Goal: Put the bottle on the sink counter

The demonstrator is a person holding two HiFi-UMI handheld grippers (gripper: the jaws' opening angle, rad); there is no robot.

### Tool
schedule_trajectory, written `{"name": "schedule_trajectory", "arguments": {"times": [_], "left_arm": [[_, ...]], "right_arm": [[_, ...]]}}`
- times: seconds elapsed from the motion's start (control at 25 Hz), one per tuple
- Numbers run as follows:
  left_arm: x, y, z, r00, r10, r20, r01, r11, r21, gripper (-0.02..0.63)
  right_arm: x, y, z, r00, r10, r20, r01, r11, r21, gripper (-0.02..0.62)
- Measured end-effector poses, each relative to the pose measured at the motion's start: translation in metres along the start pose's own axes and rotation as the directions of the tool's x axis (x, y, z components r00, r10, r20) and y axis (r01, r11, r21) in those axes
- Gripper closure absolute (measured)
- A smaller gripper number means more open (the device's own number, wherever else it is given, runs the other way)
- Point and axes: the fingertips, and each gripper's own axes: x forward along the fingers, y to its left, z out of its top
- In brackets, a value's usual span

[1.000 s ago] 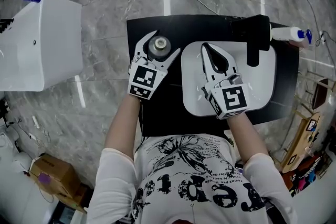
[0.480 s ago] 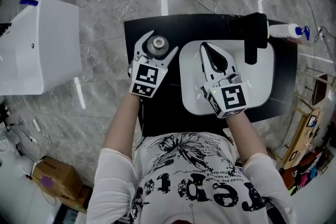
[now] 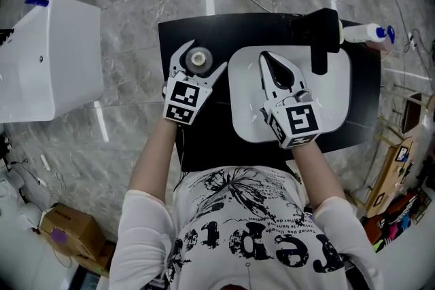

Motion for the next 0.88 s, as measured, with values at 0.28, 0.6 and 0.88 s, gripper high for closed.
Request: {"name": "schedule_trajectory", "arguments": {"times": [0.28,0.6,0.88], "left_arm": [[-0.02,-0.004,0.013,0.997,0.021,0.08,-0.014,0.997,-0.08,0.224],[-0.074,-0.029,0.076,0.975,0.105,0.194,-0.106,0.994,-0.003,0.225],[-0.136,-0.086,0.131,0.948,0.091,0.305,-0.084,0.996,-0.037,0.416]], "right_arm": [[-0.021,0.005,0.008,1.0,-0.008,0.01,0.008,1.0,-0.005,0.58],[-0.067,0.015,0.031,0.999,0.006,0.05,-0.004,0.999,-0.035,0.58],[-0.117,0.024,0.061,0.991,0.061,0.121,-0.055,0.997,-0.052,0.58]]}}
